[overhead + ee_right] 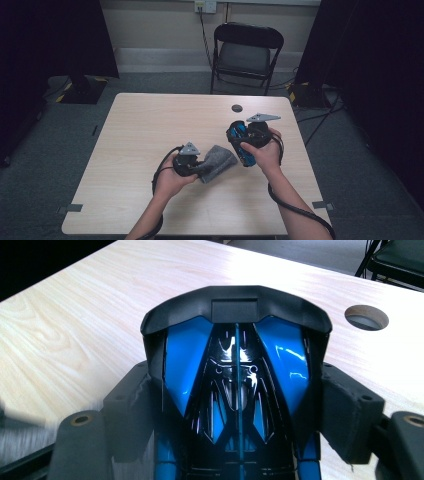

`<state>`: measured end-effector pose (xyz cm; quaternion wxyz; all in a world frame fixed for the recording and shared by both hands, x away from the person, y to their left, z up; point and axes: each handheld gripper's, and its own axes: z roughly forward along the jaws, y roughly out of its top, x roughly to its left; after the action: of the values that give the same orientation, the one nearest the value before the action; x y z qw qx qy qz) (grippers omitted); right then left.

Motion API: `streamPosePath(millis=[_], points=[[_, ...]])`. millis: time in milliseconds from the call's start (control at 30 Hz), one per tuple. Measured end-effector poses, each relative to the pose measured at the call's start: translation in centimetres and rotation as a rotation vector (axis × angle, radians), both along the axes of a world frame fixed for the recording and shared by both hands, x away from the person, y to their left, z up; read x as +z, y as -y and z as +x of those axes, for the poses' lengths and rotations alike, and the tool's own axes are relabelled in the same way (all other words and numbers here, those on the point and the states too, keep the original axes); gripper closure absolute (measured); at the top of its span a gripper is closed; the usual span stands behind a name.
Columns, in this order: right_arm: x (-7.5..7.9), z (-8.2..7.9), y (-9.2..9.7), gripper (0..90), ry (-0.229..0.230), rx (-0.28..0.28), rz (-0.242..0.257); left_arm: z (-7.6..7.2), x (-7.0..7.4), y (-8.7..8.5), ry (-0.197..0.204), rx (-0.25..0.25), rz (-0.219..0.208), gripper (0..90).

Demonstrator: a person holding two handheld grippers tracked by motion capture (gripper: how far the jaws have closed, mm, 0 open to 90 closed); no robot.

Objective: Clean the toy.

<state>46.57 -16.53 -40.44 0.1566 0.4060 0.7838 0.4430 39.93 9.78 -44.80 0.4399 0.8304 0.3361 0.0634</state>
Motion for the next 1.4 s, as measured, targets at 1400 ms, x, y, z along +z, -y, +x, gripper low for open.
streamPosePath(millis=[1400], points=[[-2.5,-4.2,-1.1,25.4,0.033,0.089,-0.027,2.8,2.8,1.6,0.034,0.057,-0.043,72.9]])
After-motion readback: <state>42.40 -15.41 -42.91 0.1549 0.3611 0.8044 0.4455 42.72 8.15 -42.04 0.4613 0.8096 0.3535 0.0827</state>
